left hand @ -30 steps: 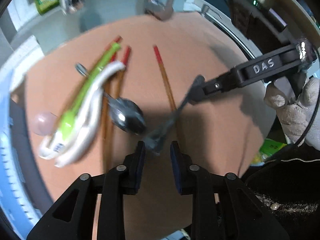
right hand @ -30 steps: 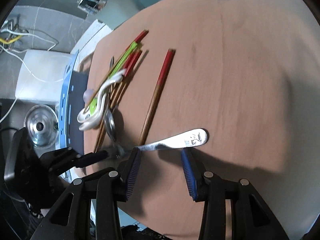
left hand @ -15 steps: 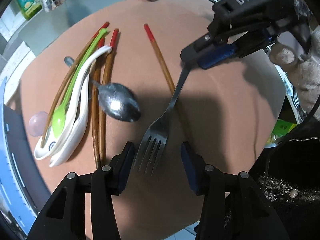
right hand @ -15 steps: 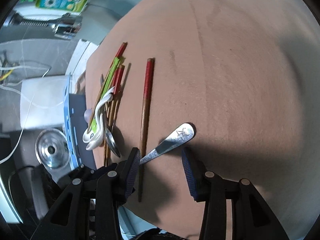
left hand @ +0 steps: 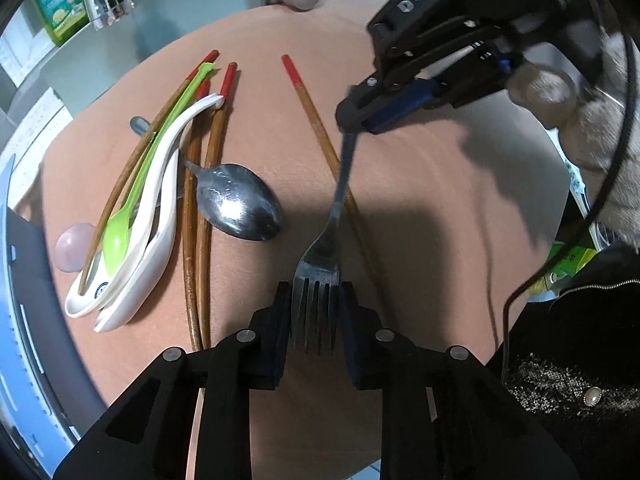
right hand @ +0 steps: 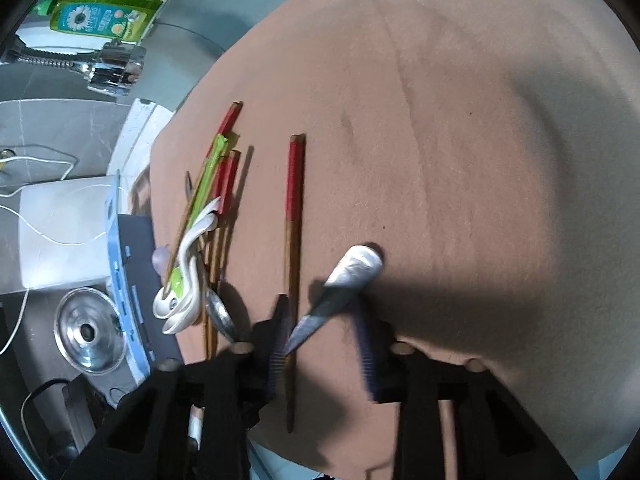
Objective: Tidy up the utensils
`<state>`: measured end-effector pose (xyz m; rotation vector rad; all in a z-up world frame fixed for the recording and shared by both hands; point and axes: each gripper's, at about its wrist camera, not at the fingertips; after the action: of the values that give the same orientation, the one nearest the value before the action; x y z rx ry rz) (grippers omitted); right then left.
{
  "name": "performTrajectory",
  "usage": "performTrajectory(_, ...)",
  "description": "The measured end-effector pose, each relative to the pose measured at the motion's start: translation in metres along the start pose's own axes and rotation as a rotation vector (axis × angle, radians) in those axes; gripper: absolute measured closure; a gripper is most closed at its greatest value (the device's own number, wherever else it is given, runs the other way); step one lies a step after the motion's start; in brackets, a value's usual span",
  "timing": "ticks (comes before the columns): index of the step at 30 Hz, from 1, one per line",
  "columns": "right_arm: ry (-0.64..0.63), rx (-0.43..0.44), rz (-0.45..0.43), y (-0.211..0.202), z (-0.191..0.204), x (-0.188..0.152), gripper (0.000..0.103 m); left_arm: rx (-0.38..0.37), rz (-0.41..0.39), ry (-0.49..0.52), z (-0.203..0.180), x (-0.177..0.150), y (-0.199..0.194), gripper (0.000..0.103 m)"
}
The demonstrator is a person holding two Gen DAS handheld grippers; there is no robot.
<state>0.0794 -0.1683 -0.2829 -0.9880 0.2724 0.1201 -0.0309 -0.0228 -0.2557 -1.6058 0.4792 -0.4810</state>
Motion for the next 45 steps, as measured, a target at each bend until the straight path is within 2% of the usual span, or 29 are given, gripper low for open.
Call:
performTrajectory(4, 0.026, 0.034, -0.001, 0.003, 0.000, 0.005, 0.088, -0.004, -0.010, -0.005, -0.003, -0.001, 0.000, 0.082)
performTrajectory(6, 0.033, 0.055, 0.001, 0.003, -0.003, 0.006, 0.094, -0.014, -0.018, -0.015, -0.003, -0.004, -0.002, 0.082)
performTrajectory(9, 0.073, 0.123, 0.012, 0.004, -0.014, 0.007, 0.097, -0.026, -0.030, -0.029, -0.002, -0.009, -0.003, 0.082)
performTrajectory(12, 0.077, 0.150, 0.013, 0.003, -0.019, 0.007, 0.101, -0.046, -0.041, -0.046, 0.003, -0.009, 0.000, 0.082)
performTrajectory(16, 0.062, 0.176, 0.014, 0.005, -0.018, 0.010, 0.097, -0.076, -0.050, -0.060, 0.009, -0.010, 0.005, 0.082)
performTrajectory(19, 0.058, 0.186, 0.021, 0.006, -0.016, 0.013, 0.087, -0.093, -0.059, -0.063, 0.010, -0.008, 0.004, 0.081)
performTrajectory(22, 0.045, 0.160, 0.005, 0.007, -0.008, 0.013, 0.081, -0.113, -0.068, -0.074, 0.010, -0.006, 0.004, 0.081)
performTrajectory(25, 0.016, 0.111, -0.014, 0.007, 0.003, 0.011, 0.079, -0.133, -0.079, -0.079, 0.010, -0.006, 0.002, 0.081)
performTrajectory(31, 0.047, 0.141, -0.011, 0.006, -0.007, 0.013, 0.090, -0.142, -0.084, -0.081, 0.008, -0.004, 0.001, 0.081)
performTrajectory(39, 0.080, 0.207, -0.008, -0.004, -0.021, 0.009, 0.091, -0.133, -0.113, -0.062, 0.006, -0.003, -0.016, 0.081)
performTrajectory(45, 0.055, 0.221, -0.031, -0.020, -0.012, 0.003, 0.091, -0.121, -0.148, -0.071, 0.008, -0.005, -0.032, 0.082)
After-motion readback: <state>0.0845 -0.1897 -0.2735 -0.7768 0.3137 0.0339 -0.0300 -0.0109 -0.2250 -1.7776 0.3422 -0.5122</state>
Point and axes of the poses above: each gripper's, at about its wrist camera, not at the fingertips, and y roughly the way its jaws point, z to its left, x to its top, and after that the axes turned 15 degrees about z, right-handed
